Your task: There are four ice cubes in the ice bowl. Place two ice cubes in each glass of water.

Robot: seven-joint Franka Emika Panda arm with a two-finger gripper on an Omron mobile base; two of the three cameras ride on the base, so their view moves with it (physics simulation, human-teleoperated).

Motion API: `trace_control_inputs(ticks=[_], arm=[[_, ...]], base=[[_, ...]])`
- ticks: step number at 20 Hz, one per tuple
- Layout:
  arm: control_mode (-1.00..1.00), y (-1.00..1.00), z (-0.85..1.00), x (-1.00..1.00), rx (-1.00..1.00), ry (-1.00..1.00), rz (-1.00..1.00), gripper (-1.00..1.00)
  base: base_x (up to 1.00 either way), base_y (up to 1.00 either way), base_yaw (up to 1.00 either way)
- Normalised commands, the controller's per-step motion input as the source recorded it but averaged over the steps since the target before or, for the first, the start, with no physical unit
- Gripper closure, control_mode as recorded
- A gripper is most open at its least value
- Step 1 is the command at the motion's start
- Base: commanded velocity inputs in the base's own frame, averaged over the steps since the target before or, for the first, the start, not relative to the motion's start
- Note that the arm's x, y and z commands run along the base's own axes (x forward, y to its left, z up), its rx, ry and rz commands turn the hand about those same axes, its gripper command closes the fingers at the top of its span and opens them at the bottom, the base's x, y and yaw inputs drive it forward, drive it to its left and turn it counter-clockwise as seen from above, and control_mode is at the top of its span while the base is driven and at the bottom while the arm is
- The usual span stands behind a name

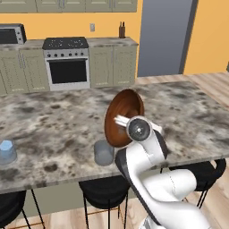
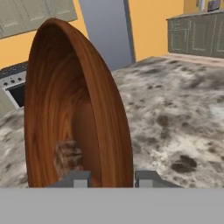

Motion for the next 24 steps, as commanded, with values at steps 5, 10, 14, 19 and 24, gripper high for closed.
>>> trace_control_inputs(ticks=[5,10,14,19,24], arm=[[-1.0,0.21,-0.17,0.05,-0.07,0.0,0.0,1.0],[-1.0,0.13,-0.04,0.12,-0.11,0.01,0.0,1.0],[-1.0,0.01,-0.05,0.24,-0.13,0.04,0.0,1.0],[-1.0,0.08,0.0,0.23,-0.05,0.07,0.0,1.0],[-1.0,0.09,0.0,0.04,-0.03,0.03,0.0,1.0]], base=[[0.0,0.0,0.0],[0.0,0.0,0.0],[0.0,0.0,0.0],[0.0,0.0,0.0],[0.0,0.0,0.0]])
